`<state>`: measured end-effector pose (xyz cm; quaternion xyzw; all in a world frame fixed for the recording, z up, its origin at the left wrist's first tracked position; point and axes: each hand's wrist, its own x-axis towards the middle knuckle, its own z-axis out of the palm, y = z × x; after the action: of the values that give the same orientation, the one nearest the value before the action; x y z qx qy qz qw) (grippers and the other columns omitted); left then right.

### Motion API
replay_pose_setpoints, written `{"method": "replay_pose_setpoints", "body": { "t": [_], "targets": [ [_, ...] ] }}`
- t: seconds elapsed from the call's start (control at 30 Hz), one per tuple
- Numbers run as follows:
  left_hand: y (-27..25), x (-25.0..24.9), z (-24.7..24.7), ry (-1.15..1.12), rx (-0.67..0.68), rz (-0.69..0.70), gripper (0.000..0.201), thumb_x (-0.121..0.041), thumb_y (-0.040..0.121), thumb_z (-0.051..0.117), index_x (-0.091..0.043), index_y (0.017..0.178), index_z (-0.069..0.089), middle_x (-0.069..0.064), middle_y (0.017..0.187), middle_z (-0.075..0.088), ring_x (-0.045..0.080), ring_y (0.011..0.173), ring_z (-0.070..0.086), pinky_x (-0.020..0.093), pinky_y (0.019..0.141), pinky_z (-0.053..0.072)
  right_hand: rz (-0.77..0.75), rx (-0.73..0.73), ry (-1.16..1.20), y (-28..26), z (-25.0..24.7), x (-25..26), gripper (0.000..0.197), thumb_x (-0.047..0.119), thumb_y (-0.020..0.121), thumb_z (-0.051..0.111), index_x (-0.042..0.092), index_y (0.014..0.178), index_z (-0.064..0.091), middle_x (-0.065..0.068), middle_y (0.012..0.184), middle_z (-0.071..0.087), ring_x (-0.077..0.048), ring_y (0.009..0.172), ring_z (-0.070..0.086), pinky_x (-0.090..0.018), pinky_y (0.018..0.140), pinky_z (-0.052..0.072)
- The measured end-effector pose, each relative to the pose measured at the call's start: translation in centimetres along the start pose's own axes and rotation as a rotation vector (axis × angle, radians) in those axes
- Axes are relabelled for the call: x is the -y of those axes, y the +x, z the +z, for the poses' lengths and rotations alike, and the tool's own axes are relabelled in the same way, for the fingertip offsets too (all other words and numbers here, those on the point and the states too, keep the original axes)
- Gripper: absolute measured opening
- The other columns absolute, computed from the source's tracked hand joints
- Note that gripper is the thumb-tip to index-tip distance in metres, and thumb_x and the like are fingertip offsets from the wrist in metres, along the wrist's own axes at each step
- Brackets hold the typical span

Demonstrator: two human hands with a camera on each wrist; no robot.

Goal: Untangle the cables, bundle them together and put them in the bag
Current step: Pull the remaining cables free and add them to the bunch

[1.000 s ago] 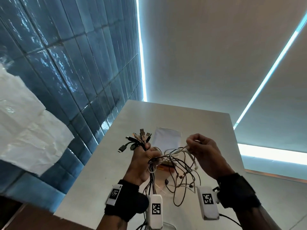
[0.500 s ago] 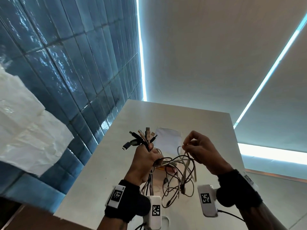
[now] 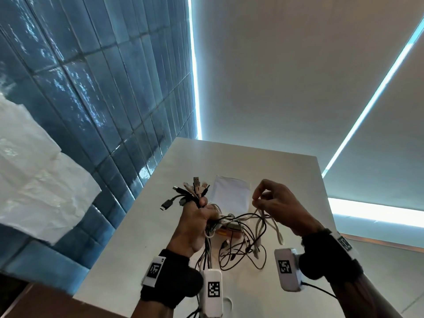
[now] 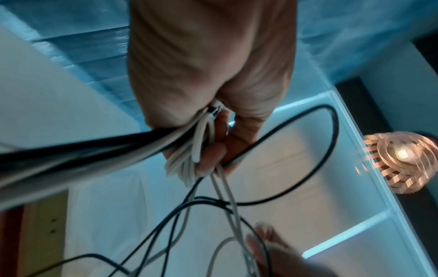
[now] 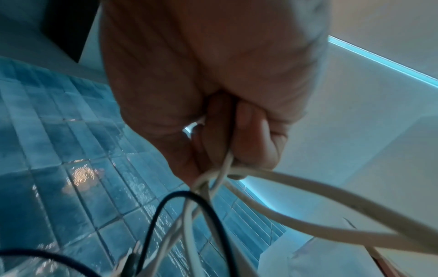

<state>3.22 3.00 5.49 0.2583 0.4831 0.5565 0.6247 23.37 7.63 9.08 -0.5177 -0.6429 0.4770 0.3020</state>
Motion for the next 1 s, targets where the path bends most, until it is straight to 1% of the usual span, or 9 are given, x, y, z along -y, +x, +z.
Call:
{"method": "replay_pose_setpoints", "body": {
  "t": [0.07, 0.13, 0.23, 0.37, 0.5, 0.7, 0.8, 0.93, 1.0],
  "targets": [
    [0.0, -0.3, -0.4, -0.143, 0.057, -0.044, 0.046, 0.026, 0.080, 0.037, -0.019, 0.075, 0.032, -0.005, 0.052, 0.031, 0.015, 0.048, 0.043, 0.028, 0.050, 0.049, 0.049, -0.023, 0.124, 0.2, -0.5, -0.2, 0.016, -0.004, 0.084, 0.063, 0.011, 0.079, 0.058, -0.007, 0.069, 0.059, -0.001, 0.042, 0.045, -0.015, 0.038, 0.033],
    [0.0, -0.5, -0.8, -0.245, 0.082, -0.058, 0.048, 0.027, 0.075, 0.044, -0.020, 0.073, 0.033, -0.006, 0.053, 0.033, 0.012, 0.048, 0.046, 0.027, 0.054, 0.050, 0.075, -0.025, 0.257, 0.2, -1.1, -0.6, 0.014, -0.003, 0.085, 0.064, 0.010, 0.082, 0.058, -0.005, 0.064, 0.055, -0.007, 0.044, 0.041, -0.021, 0.042, 0.031],
    [0.1, -0.6, -1.1, -0.250, 0.084, -0.039, 0.049, 0.023, 0.066, 0.053, -0.021, 0.074, 0.032, -0.008, 0.055, 0.033, 0.012, 0.052, 0.040, 0.030, 0.061, 0.043, 0.085, -0.020, 0.512, 0.0, -1.2, -1.3, 0.012, -0.003, 0.085, 0.061, 0.008, 0.087, 0.057, -0.001, 0.061, 0.049, -0.011, 0.048, 0.040, -0.027, 0.054, 0.037],
    [0.2, -1.0, -1.5, -0.200, 0.069, 0.010, 0.050, 0.029, 0.075, 0.044, -0.021, 0.073, 0.032, -0.008, 0.055, 0.033, 0.009, 0.046, 0.037, 0.029, 0.058, 0.035, 0.115, 0.001, 0.808, -0.2, -0.9, -1.4, 0.017, -0.002, 0.082, 0.056, 0.010, 0.093, 0.054, 0.005, 0.055, 0.052, -0.010, 0.047, 0.048, -0.027, 0.058, 0.049],
    [0.1, -1.3, -1.7, -0.177, 0.074, 0.031, 0.051, 0.030, 0.076, 0.041, -0.020, 0.073, 0.032, -0.008, 0.054, 0.033, 0.009, 0.044, 0.037, 0.025, 0.048, 0.038, 0.134, -0.007, 0.887, -0.2, -0.9, -1.6, 0.027, -0.002, 0.081, 0.057, 0.010, 0.105, 0.053, 0.003, 0.058, 0.053, -0.012, 0.050, 0.049, -0.026, 0.056, 0.051],
    [0.1, -1.2, -1.7, -0.175, 0.072, 0.054, 0.053, 0.032, 0.070, 0.044, -0.020, 0.074, 0.031, -0.007, 0.053, 0.032, 0.009, 0.042, 0.033, 0.025, 0.044, 0.032, 0.162, -0.021, 0.867, 0.1, -1.2, -1.7, 0.031, -0.001, 0.083, 0.059, 0.009, 0.111, 0.051, 0.005, 0.058, 0.052, -0.006, 0.045, 0.040, -0.018, 0.041, 0.036],
    [0.2, -1.3, -1.9, -0.164, 0.038, 0.052, 0.053, 0.032, 0.072, 0.042, -0.020, 0.074, 0.031, -0.007, 0.053, 0.031, 0.009, 0.042, 0.033, 0.024, 0.043, 0.032, 0.175, 0.000, 0.895, 0.1, -1.5, -1.6, 0.023, -0.002, 0.084, 0.056, 0.008, 0.104, 0.052, 0.003, 0.058, 0.053, -0.003, 0.040, 0.042, -0.016, 0.035, 0.034],
    [0.1, -1.5, -2.4, -0.154, -0.008, 0.063, 0.053, 0.032, 0.074, 0.037, -0.020, 0.075, 0.030, -0.006, 0.051, 0.028, 0.009, 0.040, 0.031, 0.024, 0.043, 0.029, 0.196, -0.038, 0.968, 0.0, -2.7, -2.2, 0.017, -0.001, 0.081, 0.054, 0.011, 0.092, 0.058, -0.001, 0.069, 0.056, -0.008, 0.055, 0.055, -0.017, 0.040, 0.039],
    [0.1, -1.7, -2.6, -0.143, -0.025, 0.074, 0.053, 0.033, 0.073, 0.037, -0.020, 0.074, 0.029, -0.006, 0.051, 0.028, 0.010, 0.040, 0.029, 0.025, 0.043, 0.028, 0.214, -0.001, 0.935, -0.1, -3.3, -2.3, 0.015, -0.002, 0.082, 0.053, 0.012, 0.086, 0.059, -0.004, 0.070, 0.054, -0.009, 0.054, 0.054, -0.016, 0.040, 0.038]
  ]
}}
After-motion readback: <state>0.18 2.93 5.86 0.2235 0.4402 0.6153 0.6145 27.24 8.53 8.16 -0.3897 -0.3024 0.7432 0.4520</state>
